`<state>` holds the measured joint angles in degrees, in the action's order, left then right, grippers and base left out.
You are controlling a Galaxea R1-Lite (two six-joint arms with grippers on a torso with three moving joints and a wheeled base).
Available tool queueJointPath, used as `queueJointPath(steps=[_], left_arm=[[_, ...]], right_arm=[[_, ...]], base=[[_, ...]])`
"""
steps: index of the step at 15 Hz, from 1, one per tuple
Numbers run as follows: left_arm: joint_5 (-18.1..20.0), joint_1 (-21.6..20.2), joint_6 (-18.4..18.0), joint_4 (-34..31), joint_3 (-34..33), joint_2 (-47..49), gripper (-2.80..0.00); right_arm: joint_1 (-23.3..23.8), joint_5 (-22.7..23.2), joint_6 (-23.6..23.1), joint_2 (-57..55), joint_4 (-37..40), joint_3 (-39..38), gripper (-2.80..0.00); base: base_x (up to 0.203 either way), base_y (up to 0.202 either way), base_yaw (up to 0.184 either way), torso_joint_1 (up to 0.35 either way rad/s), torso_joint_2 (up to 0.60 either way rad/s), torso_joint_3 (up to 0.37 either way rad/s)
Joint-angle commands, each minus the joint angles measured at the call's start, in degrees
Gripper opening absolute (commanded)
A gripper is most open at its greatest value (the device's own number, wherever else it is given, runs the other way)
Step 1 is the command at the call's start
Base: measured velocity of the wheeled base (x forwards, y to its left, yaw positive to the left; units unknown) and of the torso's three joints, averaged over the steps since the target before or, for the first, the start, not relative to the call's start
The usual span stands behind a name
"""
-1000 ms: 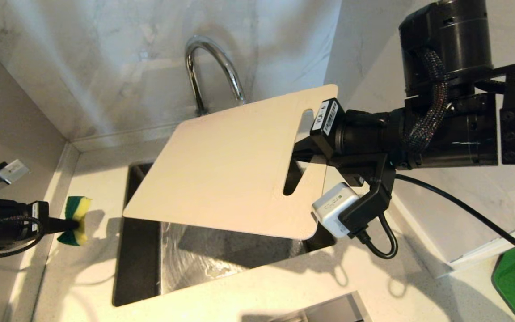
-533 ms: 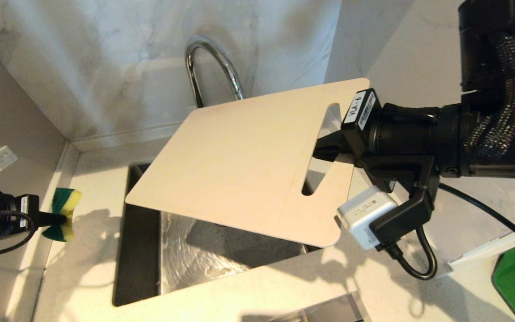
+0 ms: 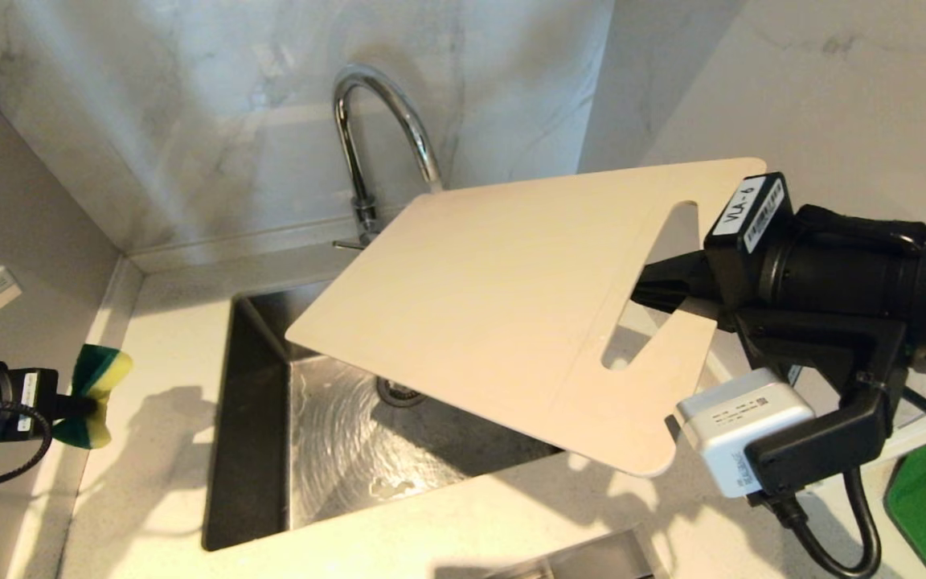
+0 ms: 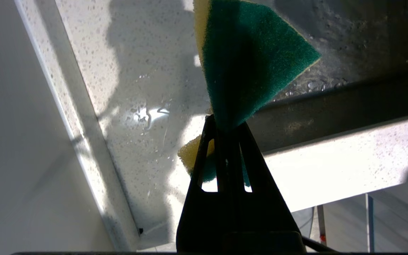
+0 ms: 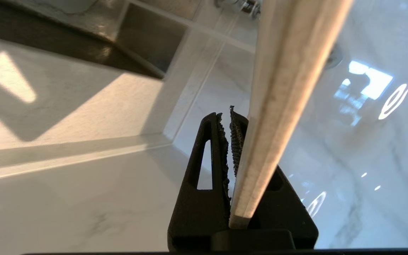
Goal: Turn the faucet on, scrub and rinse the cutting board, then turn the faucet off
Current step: Put down the cutting board
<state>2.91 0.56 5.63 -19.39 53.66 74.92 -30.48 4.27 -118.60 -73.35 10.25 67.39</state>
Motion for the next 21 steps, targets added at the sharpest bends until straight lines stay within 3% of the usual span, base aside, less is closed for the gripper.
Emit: queueJointPath(steps=[1, 8, 14, 21], left_arm=[[0.0, -0.9, 0.0, -0.1, -0.8, -0.8, -2.80], [0.6, -5.3, -1.4, 0.1, -2.6, 0.1, -2.80], [1.1, -6.0, -1.2, 0.3, -3.9, 0.7, -2.80], [2.4, -6.0, -1.0, 0.4, -4.6, 0.2, -2.80]], right_arm=[[0.0, 0.0, -0.2, 3.4, 0.0, -2.2, -2.80], [2.0, -1.0, 3.9, 7.6, -0.4, -8.4, -2.80], [3.4, -3.2, 6.1, 9.0, -23.0, -21.3, -2.80], [3.2, -5.6, 5.6, 9.6, -23.8, -21.8, -2.80]], base=[[0.000, 0.000, 0.000, 0.000, 0.00, 0.000], [0.000, 0.000, 0.000, 0.000, 0.00, 0.000], [0.000, 0.000, 0.000, 0.000, 0.00, 0.000], [0.000, 0.000, 0.000, 0.000, 0.00, 0.000]])
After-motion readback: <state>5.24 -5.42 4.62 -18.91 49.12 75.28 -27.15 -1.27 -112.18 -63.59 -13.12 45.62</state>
